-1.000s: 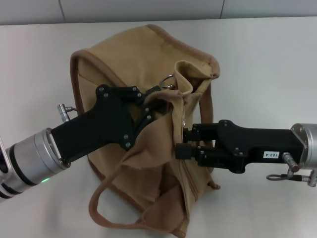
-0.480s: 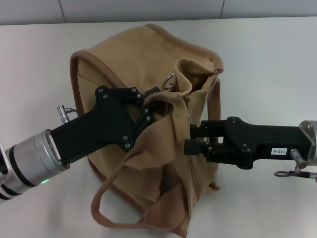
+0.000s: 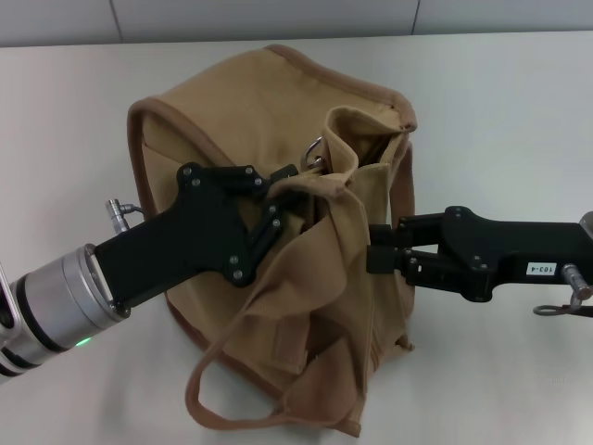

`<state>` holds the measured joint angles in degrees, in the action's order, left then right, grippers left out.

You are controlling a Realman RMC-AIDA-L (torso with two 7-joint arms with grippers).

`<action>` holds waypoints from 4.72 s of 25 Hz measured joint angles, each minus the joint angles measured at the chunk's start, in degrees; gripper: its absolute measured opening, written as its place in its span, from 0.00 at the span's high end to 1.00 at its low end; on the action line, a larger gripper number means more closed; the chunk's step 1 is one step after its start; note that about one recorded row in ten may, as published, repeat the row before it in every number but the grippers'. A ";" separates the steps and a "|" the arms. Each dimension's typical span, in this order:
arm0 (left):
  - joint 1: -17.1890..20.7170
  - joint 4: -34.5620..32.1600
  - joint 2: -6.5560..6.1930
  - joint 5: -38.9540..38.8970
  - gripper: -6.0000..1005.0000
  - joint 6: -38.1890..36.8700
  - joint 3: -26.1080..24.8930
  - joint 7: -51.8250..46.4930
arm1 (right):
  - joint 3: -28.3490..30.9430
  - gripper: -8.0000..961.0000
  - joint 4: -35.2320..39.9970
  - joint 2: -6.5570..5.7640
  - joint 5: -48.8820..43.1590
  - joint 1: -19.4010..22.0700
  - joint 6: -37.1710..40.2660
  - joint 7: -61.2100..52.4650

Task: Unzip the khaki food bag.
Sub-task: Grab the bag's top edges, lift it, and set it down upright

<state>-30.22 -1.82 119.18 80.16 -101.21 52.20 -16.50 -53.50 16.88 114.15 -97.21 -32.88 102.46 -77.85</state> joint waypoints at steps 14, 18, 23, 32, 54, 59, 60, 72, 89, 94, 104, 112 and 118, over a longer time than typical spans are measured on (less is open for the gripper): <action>-0.12 0.33 0.00 -0.01 0.91 0.36 0.00 0.77 | 1.88 0.66 1.86 -2.33 0.34 1.33 2.97 -1.12; -0.29 0.33 0.00 -0.01 0.91 0.39 0.00 0.77 | 2.34 0.66 3.66 -2.04 0.13 1.83 2.91 -2.15; -0.45 0.40 0.00 0.00 0.91 0.03 0.10 0.77 | 1.94 0.66 3.81 -0.93 0.09 1.30 1.27 -2.44; -0.69 0.42 0.00 0.00 0.91 -1.40 1.28 0.73 | 1.37 0.66 4.11 0.66 -1.17 -0.29 -2.75 -2.80; -1.25 0.41 0.00 -0.27 0.91 -0.70 1.32 0.77 | -0.76 0.66 5.00 1.01 -3.09 -1.17 3.20 -1.69; -1.43 0.42 0.00 -0.28 0.91 -0.64 1.33 0.77 | -0.40 0.67 4.76 0.78 -3.09 -1.16 0.73 -2.46; -1.47 0.41 0.00 -0.28 0.91 -0.64 1.33 0.77 | -0.27 0.67 4.63 0.69 -3.08 -1.15 -0.27 -3.21; -1.95 0.41 0.00 -0.19 0.91 -0.64 1.32 0.77 | -0.20 0.71 4.70 1.08 -2.70 -1.50 -1.35 -3.76; -1.95 0.42 0.01 -0.37 0.91 -0.13 1.17 0.81 | 0.71 0.97 5.03 1.87 -2.46 -1.10 -2.80 -2.43; -1.95 0.42 0.00 -0.42 0.91 -0.07 0.86 0.90 | 0.73 0.98 5.09 1.86 -2.59 -1.06 -2.80 -1.87; -1.45 1.16 0.00 -0.48 0.91 -0.03 -4.29 0.41 | 0.58 0.98 5.06 1.45 -2.79 0.53 -2.79 -0.93; -1.40 4.02 0.00 -0.53 0.91 -0.07 -9.04 0.13 | 0.34 0.98 5.02 1.26 -2.85 2.48 -2.80 0.18; -1.20 5.55 0.00 -0.57 0.91 -0.10 -13.19 -2.41 | 0.11 0.98 4.85 0.66 -3.06 4.86 -2.59 0.86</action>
<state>-31.43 3.72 119.18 79.59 -101.31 39.02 -18.91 -53.39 21.73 114.81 -100.27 -28.02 99.87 -76.99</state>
